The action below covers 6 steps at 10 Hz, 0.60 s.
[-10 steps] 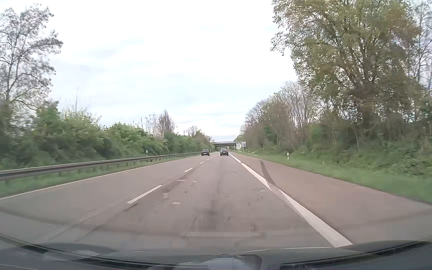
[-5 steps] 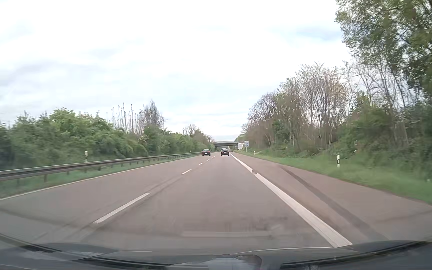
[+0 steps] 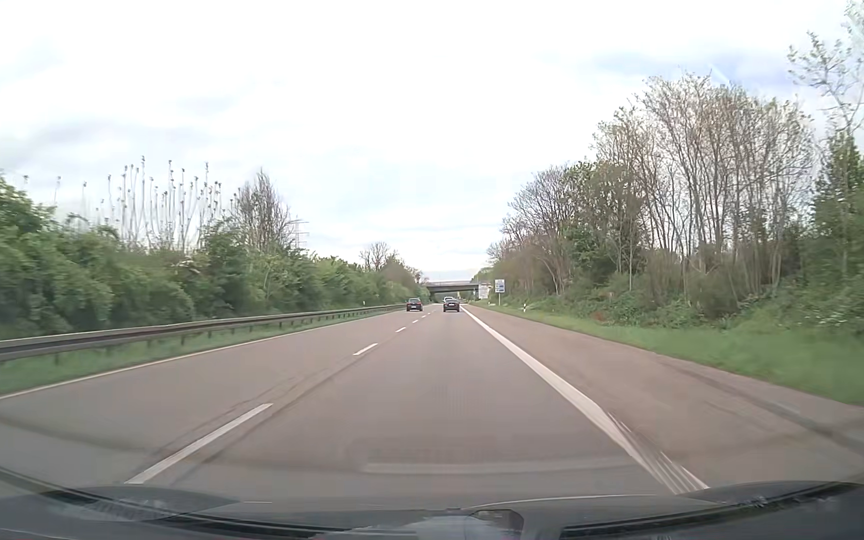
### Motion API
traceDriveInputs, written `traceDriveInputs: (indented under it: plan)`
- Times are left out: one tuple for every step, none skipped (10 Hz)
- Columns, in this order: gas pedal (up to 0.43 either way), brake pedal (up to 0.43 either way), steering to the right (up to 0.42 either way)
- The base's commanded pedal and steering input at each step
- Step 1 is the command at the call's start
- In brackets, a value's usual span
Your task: Follow the waypoints while adhering to traffic rules and regulations
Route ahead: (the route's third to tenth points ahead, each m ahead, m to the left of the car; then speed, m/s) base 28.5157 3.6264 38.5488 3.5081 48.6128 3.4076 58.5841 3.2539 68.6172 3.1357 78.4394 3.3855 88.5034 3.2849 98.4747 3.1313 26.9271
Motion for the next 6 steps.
traceDriveInputs:
  plan:
    - [0.138,0.000,-0.002]
    - [0.138,0.000,-0.002]
    - [0.138,0.000,-0.001]
    - [0.130,0.000,-0.002]
    - [0.130,0.000,-0.002]
    - [0.130,0.000,-0.002]
